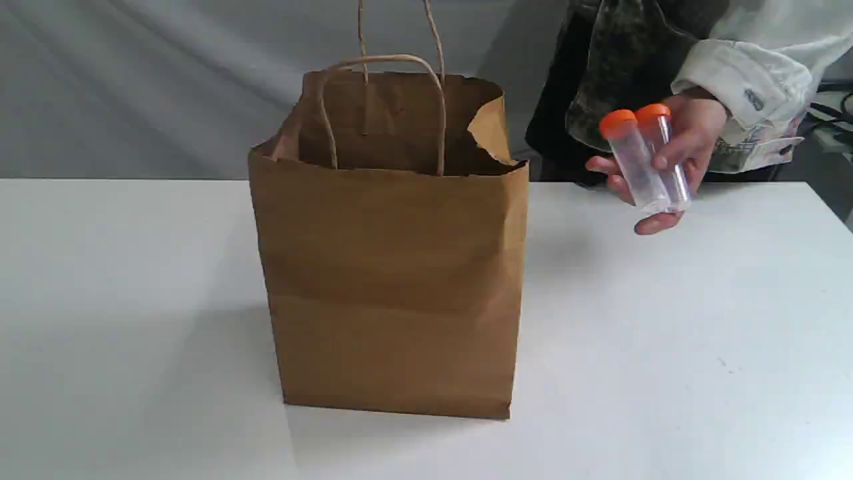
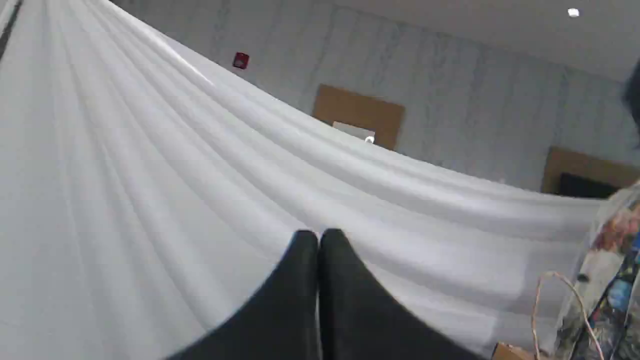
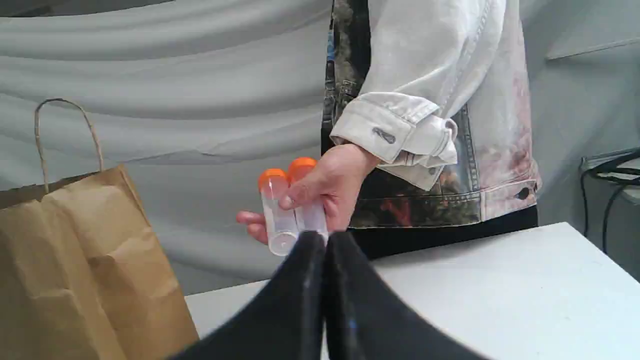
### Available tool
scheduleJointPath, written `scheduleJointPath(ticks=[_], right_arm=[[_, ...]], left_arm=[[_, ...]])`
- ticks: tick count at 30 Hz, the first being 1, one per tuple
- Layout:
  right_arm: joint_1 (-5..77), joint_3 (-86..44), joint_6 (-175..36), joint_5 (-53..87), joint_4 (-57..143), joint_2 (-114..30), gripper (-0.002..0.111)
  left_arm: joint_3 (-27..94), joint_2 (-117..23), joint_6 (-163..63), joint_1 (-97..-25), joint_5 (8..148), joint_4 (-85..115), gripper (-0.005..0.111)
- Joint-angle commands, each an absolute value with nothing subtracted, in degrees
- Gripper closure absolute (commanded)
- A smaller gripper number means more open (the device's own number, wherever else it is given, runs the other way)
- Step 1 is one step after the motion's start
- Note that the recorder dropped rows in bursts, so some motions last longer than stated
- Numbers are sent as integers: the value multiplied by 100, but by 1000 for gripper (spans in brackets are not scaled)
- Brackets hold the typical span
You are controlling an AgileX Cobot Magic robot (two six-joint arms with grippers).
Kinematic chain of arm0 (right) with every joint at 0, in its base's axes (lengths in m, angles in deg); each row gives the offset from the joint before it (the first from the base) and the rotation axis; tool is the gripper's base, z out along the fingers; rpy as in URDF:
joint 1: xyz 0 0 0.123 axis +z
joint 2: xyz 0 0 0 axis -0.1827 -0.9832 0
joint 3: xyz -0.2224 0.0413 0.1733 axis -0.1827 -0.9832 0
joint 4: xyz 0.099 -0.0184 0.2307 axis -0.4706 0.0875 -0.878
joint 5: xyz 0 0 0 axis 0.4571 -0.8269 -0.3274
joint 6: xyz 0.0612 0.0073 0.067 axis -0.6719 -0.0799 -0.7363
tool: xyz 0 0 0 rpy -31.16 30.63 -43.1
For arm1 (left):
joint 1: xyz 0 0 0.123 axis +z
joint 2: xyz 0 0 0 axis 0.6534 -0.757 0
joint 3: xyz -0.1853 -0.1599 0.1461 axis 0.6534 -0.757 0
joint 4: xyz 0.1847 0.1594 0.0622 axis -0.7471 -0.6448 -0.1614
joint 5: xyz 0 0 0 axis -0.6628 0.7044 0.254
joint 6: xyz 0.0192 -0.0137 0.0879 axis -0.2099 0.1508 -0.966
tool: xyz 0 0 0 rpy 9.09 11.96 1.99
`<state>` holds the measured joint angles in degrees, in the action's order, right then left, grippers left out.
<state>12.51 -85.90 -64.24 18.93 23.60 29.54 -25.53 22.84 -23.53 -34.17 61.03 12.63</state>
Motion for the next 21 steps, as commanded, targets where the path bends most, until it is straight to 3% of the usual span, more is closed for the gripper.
scheduleJointPath(ticks=[1, 6, 14, 21], right_arm=[[1278, -8607, -6606, 1962, 2193, 2967, 108], [1278, -8607, -6619, 1953, 2004, 2967, 108], [1278, -8607, -6619, 1953, 2004, 2967, 108], [1278, -8607, -6619, 1939, 2003, 2967, 108]], left_arm=[[-2146, 2304, -1878, -3406, 6612, 618, 107], [-1631, 2304, -1833, -3406, 7078, 578, 107], [-991, 2304, -1939, -3406, 5967, -1030, 107], [-342, 2125, -2379, -3406, 6464, -1030, 107]])
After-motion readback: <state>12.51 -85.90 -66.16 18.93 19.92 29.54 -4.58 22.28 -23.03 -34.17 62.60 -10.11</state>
